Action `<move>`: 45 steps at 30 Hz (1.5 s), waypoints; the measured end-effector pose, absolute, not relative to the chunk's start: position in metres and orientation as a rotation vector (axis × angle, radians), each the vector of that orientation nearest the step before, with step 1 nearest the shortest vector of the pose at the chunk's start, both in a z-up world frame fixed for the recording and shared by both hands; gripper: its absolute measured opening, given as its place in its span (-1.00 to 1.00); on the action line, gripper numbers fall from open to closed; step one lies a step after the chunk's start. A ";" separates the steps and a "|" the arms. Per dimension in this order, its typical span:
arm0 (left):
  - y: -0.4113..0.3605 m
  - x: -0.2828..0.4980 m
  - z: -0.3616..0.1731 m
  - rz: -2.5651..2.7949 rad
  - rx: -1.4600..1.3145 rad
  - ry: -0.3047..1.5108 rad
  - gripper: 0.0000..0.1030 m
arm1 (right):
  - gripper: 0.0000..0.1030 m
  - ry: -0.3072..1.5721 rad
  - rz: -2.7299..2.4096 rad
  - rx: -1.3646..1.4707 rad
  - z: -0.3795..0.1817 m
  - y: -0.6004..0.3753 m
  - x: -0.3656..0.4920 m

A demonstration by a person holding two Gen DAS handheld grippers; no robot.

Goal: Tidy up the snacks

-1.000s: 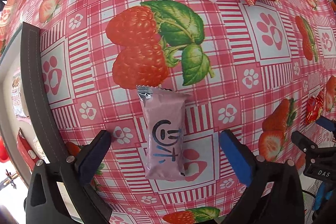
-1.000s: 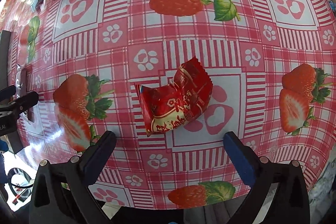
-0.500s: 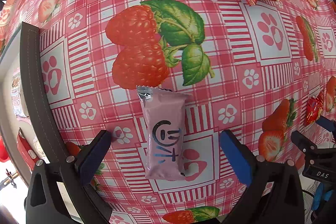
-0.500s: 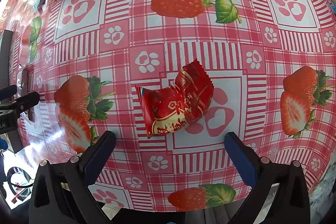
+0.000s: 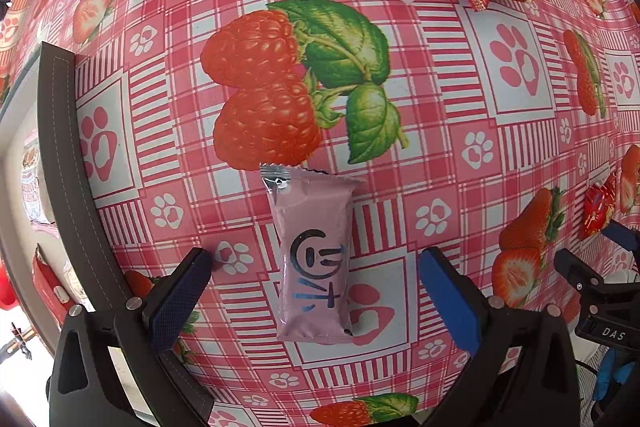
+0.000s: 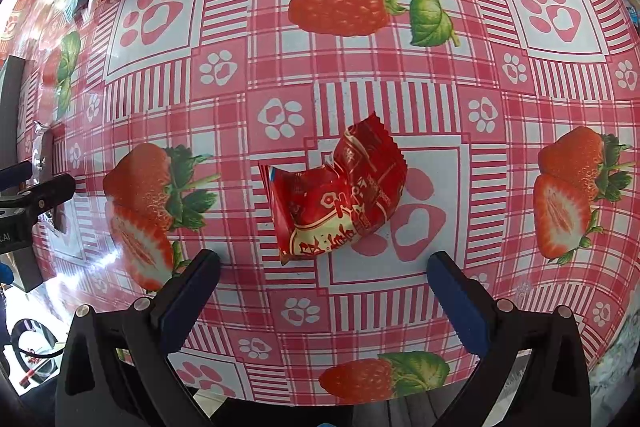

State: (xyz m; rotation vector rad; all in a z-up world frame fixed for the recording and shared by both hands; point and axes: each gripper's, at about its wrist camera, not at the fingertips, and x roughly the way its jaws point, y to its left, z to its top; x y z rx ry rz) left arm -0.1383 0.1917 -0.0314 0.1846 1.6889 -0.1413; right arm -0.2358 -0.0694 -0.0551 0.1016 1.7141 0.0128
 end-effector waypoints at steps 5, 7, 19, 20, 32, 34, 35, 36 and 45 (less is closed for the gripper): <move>0.192 -0.138 -0.031 -0.142 0.184 1.689 1.00 | 1.00 1.714 0.013 0.102 -0.055 -0.069 -0.236; 0.192 -0.138 -0.031 -0.142 0.183 1.688 1.00 | 1.00 1.714 0.013 0.102 -0.055 -0.069 -0.236; 0.194 -0.137 -0.030 -0.143 0.181 1.685 1.00 | 1.00 1.707 0.017 0.096 -0.054 -0.070 -0.235; 0.194 -0.137 -0.030 -0.143 0.181 1.685 1.00 | 1.00 1.707 0.019 0.094 -0.054 -0.070 -0.235; 0.196 -0.138 -0.024 -0.144 0.177 1.671 1.00 | 1.00 1.700 0.018 0.095 -0.054 -0.069 -0.238; 0.197 -0.139 -0.023 -0.146 0.177 1.664 1.00 | 1.00 1.697 0.018 0.095 -0.054 -0.069 -0.237; 0.197 -0.139 -0.023 -0.146 0.176 1.660 1.00 | 1.00 1.697 0.018 0.095 -0.054 -0.069 -0.237; 0.198 -0.140 -0.022 -0.146 0.175 1.656 1.00 | 1.00 1.695 0.020 0.093 -0.054 -0.069 -0.236; 0.199 -0.144 -0.019 -0.147 0.173 1.650 1.00 | 1.00 1.718 0.026 0.093 -0.055 -0.069 -0.236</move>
